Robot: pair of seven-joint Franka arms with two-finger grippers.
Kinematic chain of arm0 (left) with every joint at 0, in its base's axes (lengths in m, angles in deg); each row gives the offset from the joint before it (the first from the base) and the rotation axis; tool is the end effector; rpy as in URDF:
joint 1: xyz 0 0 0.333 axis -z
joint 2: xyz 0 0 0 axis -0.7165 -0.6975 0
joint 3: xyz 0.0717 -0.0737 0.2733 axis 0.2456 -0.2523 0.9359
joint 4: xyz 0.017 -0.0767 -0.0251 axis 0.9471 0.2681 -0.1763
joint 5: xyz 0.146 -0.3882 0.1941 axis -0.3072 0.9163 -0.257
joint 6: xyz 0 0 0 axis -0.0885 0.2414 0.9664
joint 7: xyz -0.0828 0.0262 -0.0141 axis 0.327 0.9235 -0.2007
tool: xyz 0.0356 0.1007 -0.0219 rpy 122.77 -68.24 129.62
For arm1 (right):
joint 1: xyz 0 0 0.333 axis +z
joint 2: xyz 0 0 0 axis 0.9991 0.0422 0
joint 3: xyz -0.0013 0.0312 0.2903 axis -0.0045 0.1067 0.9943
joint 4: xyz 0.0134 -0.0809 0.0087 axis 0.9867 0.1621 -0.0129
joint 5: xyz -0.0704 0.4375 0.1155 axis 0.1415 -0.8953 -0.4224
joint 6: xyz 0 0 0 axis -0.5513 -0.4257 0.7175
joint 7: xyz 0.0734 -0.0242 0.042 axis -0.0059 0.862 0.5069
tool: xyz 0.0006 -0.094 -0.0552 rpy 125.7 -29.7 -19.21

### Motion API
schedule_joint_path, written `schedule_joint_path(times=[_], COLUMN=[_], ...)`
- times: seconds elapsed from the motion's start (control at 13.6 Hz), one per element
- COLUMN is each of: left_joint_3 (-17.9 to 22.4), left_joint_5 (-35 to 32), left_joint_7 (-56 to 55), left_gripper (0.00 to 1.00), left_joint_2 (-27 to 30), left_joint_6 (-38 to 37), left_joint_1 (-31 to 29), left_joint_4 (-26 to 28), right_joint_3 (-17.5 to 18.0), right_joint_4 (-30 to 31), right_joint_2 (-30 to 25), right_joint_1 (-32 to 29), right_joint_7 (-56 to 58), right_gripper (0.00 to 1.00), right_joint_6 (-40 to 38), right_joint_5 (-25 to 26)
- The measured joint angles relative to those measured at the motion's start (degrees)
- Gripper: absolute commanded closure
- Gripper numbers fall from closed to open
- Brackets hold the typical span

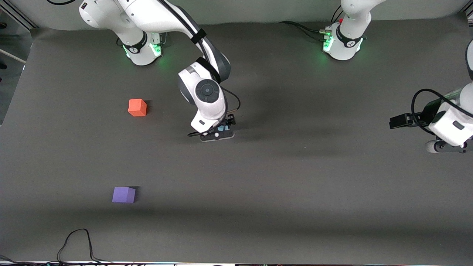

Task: Place blue block between orange and purple blocks
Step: 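Lower the right gripper around the blue cube while the left gripper withdraws, then grasp the blue cube with the right gripper and carry it toward the orange cube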

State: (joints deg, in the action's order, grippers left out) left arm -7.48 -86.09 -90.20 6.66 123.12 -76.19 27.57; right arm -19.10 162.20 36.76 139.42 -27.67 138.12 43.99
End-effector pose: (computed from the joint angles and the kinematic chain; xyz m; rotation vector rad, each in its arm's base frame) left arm 0.6630 -0.0312 0.5168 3.1279 0.0611 -0.2629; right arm 0.5195 0.4403 0.1802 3.0845 0.1902 -0.0876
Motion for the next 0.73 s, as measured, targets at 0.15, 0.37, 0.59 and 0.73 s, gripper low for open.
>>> schedule_joint_path(times=[0.15,0.37,0.59,0.73], left_joint_3=[3.9,23.2,32.4,33.5], left_joint_5=[0.7,4.7,5.2,5.4], left_joint_7=[1.9,4.5,5.0,5.8], left_gripper=[0.00,0.00,0.00,0.00], left_joint_2=[1.8,6.2,10.2,11.7], left_joint_6=[0.4,3.1,4.7,4.7], left_joint_1=[2.3,19.2,28.8,29.6], left_joint_4=[1.6,5.7,9.8,10.7], right_joint_3=[0.1,0.2,0.3,0.3], right_joint_4=[3.4,5.9,6.2,7.4], right_joint_2=[0.0,0.0,0.0,0.0], right_joint_1=[0.5,2.0,2.5,2.6], right_joint_7=[-0.2,-1.0,-1.4,-1.4], right_gripper=[0.00,0.00,0.00,0.01], right_joint_6=[4.5,7.6,7.8,8.6], right_joint_5=[-0.3,-2.9,-3.3,-3.3])
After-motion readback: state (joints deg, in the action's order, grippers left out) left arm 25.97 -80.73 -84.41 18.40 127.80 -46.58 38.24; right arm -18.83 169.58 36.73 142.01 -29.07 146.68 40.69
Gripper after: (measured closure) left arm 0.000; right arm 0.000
